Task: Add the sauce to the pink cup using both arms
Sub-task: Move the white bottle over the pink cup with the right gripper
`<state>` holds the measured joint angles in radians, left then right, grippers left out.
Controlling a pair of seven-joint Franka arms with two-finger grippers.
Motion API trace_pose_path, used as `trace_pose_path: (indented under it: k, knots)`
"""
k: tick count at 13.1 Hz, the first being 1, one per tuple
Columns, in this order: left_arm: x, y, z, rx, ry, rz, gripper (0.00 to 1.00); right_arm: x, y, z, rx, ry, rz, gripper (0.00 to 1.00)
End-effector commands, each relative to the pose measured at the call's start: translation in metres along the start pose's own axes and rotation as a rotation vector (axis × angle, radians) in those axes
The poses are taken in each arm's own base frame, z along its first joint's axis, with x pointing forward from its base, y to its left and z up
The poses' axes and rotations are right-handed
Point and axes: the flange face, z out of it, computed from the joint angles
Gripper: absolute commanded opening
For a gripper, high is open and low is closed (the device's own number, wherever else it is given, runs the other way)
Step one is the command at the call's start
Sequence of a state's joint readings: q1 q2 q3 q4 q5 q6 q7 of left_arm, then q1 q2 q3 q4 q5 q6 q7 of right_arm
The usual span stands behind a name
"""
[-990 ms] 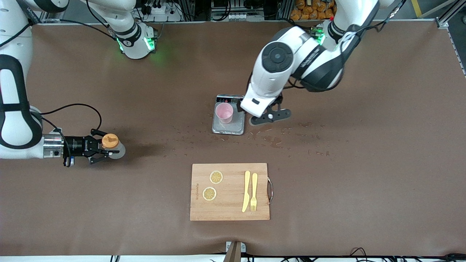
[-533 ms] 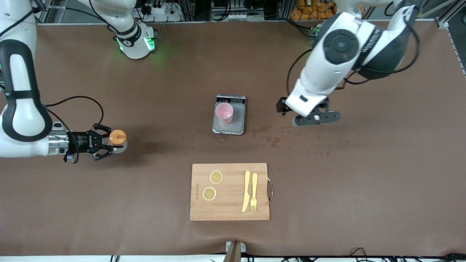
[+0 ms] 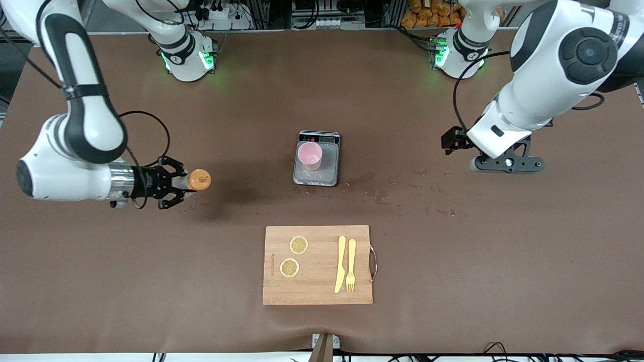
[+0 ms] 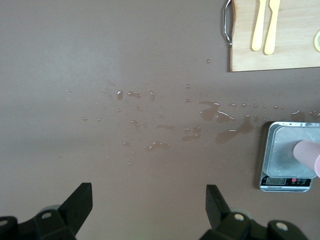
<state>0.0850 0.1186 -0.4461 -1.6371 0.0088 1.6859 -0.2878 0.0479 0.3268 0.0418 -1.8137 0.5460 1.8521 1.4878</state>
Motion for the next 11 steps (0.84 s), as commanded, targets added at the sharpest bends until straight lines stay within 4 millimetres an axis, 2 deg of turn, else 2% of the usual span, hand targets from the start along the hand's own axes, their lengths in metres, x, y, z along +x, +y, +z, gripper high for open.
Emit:
trace_pose_path:
  k: [1, 2, 4, 7, 11]
  knots:
    - [-0.009, -0.031, -0.013, 0.003, 0.004, 0.024, 1.00, -0.033, 0.021, 0.008, 0.010, 0.063, 0.039, 0.39]
    - [-0.009, -0.047, -0.018, 0.009, 0.010, 0.042, 1.00, -0.044, 0.024, 0.010, 0.022, 0.086, 0.049, 0.38]
    - [-0.013, -0.086, -0.032, 0.019, 0.009, 0.074, 1.00, -0.072, 0.032, 0.027, 0.013, 0.132, 0.069, 0.35]
    - [-0.024, -0.122, -0.059, 0.026, 0.045, 0.100, 1.00, -0.115, 0.049, 0.056, 0.024, 0.272, 0.112, 0.35]
    - [-0.026, -0.125, -0.088, 0.033, 0.051, 0.084, 1.00, -0.153, 0.067, 0.091, 0.048, 0.382, 0.143, 0.35]
